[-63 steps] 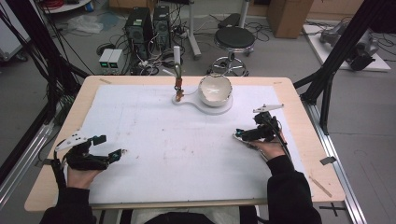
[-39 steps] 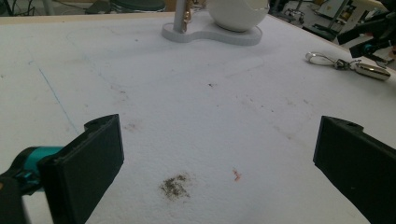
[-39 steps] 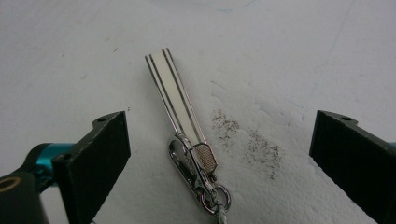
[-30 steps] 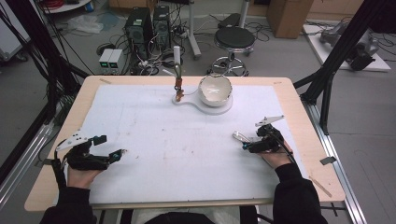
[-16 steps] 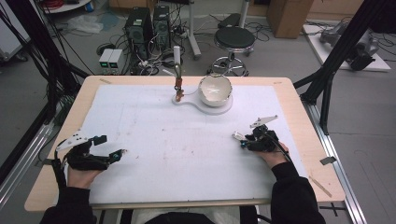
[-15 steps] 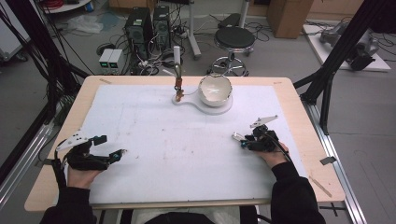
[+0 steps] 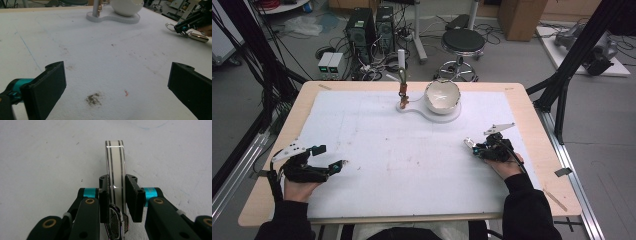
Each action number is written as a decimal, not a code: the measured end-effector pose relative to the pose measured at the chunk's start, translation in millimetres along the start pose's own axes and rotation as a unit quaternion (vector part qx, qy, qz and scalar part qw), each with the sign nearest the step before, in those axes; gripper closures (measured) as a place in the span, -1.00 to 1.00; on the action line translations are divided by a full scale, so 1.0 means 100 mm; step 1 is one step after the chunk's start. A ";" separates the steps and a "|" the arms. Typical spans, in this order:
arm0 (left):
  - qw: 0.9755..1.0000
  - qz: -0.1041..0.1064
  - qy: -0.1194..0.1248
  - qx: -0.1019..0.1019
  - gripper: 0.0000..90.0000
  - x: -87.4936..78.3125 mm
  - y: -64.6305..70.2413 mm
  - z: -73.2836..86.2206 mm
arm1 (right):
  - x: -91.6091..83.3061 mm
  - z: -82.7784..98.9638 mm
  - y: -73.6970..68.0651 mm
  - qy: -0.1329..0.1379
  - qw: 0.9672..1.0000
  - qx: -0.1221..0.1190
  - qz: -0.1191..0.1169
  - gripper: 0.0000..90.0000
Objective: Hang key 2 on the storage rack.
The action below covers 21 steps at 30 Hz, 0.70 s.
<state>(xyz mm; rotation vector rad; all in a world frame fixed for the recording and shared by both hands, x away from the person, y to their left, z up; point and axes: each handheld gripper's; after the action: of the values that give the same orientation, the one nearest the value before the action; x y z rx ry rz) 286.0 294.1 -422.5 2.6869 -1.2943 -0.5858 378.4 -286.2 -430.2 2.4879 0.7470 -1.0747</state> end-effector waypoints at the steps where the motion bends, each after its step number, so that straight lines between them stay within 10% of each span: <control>1: 1.000 0.000 0.000 0.000 -0.95 0.00 0.00 0.00 | 0.00 0.00 0.00 0.000 1.000 0.000 0.000 0.66; 21: 1.000 0.004 0.002 -0.001 -0.95 0.00 -0.01 -0.01 | -0.46 -0.11 0.07 0.107 0.993 0.047 -0.013 0.67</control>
<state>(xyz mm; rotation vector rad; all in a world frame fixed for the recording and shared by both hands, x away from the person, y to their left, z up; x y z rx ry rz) 287.0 294.1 -422.1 2.6786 -1.3016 -0.5818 362.0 -301.4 -388.4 2.7107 0.8071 -0.8787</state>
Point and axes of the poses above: each handheld gripper's, and its own axes: x roughly forward along the jaws, z roughly out of its underside, y roughly to its right, and after that the axes turned 9 degrees about z, right-handed
